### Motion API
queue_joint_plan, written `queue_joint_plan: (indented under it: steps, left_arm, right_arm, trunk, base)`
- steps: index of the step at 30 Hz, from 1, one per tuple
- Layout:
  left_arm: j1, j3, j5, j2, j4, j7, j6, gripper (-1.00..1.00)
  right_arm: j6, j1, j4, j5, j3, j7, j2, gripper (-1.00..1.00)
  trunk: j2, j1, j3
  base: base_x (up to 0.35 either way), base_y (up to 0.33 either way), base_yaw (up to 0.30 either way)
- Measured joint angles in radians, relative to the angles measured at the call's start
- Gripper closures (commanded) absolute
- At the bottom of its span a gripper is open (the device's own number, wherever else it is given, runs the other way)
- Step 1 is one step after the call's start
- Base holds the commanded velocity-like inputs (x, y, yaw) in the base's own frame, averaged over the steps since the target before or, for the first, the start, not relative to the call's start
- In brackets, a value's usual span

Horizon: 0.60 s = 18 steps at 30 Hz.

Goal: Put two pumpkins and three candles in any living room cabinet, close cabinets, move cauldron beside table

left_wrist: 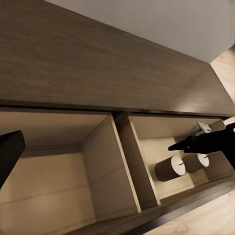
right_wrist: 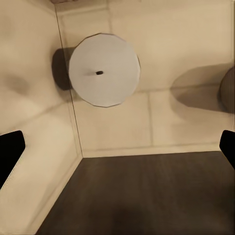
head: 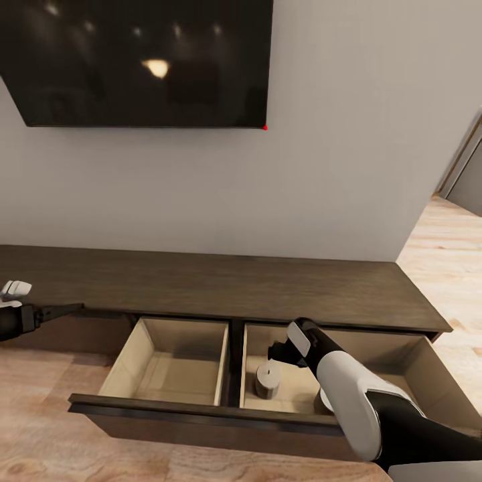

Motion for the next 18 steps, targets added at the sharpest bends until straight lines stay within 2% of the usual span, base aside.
queue_joint_plan:
  steps: [18]
  left_arm:
    - [0.0, 0.001, 0.0, 0.0, 0.001, 0.002, 0.0, -1.0]
  right_arm:
    - [-0.007, 0.003, 0.0, 0.004, -0.001, 0.006, 0.0, -1.0]
  trunk:
    - [0.126, -0.069, 0.056]
  base:
    - [-0.016, 0.0, 0.0]
